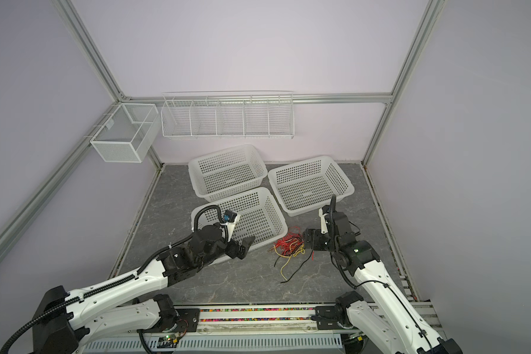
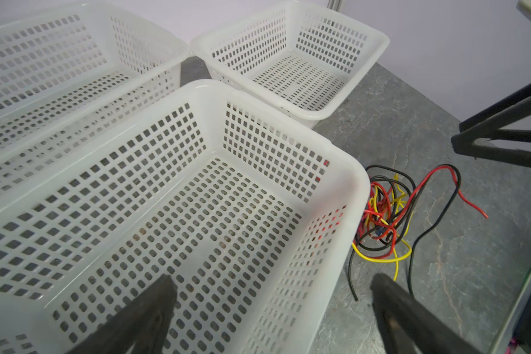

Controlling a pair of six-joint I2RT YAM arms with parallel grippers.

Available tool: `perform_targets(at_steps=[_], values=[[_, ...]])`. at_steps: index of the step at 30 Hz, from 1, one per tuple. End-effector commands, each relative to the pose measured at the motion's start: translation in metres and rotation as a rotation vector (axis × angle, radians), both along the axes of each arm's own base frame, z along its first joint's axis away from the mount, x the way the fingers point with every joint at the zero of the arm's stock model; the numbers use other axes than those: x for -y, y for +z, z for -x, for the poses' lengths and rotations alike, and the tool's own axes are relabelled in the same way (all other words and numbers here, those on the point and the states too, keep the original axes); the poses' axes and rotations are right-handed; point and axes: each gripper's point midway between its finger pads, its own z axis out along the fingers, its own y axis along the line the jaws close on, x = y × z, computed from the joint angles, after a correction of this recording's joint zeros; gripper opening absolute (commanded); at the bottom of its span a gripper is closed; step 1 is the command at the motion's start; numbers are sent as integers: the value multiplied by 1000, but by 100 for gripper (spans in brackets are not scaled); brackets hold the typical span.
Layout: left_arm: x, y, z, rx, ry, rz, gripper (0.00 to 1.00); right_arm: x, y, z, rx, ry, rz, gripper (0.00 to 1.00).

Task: Untangle the cables
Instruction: 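Move the right gripper down onto the wire tangle while the left arm reaches toward it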

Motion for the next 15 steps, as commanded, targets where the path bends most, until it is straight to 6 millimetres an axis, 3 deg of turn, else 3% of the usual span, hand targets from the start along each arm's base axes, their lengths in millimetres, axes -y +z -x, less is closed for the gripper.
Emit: perform_targets(at_steps=[1, 9, 15], values=[[17, -6, 9, -11, -64, 8, 99, 6, -5, 4, -8, -33, 14, 88], [54, -13, 40, -60, -271, 16, 99, 9, -7, 5, 4, -35, 31, 88], [67, -20, 38, -32, -257, 6, 99, 25, -12, 21, -68, -90, 85, 91]])
